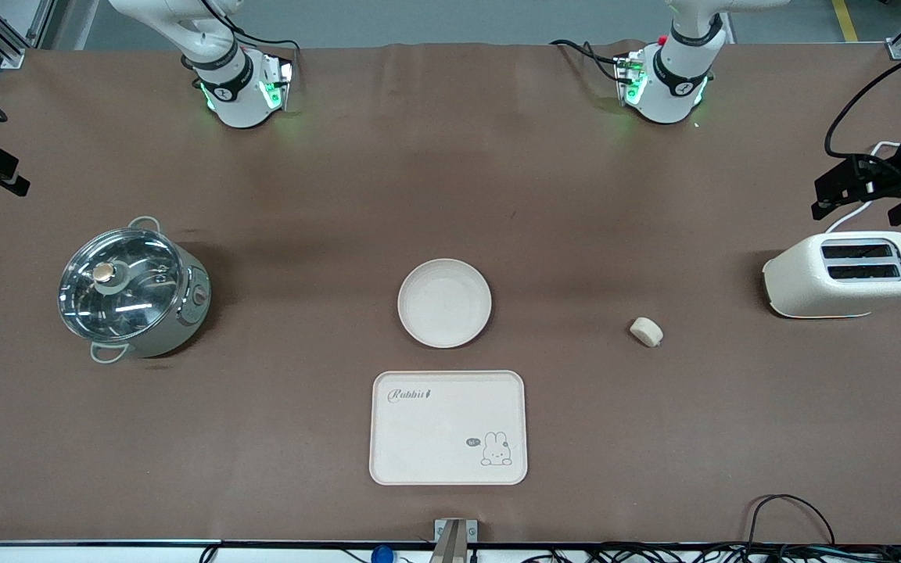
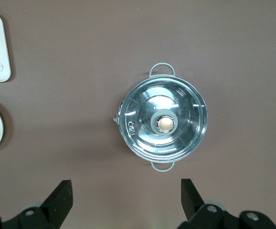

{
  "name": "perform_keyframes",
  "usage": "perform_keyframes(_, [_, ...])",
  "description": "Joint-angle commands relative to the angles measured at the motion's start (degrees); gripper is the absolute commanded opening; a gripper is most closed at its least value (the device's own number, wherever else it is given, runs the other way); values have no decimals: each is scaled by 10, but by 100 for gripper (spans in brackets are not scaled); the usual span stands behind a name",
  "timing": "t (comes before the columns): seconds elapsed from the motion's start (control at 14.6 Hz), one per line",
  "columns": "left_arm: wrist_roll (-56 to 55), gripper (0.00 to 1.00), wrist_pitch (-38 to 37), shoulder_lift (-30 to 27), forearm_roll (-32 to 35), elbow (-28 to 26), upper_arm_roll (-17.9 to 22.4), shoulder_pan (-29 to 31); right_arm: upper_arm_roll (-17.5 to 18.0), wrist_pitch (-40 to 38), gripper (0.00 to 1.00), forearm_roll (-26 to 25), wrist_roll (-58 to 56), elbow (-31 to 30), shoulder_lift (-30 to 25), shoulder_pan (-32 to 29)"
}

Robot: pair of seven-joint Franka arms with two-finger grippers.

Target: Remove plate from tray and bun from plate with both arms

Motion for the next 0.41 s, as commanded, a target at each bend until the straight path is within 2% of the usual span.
perform_keyframes(0.0, [-3,100,15,-8,-1,-17,-1,-5,2,-1,100,-5,0,4,2,0])
perform_keyframes(0.34, [-6,100,15,10,-1,19,0,-3,2,1,100,-5,-1,4,2,-1])
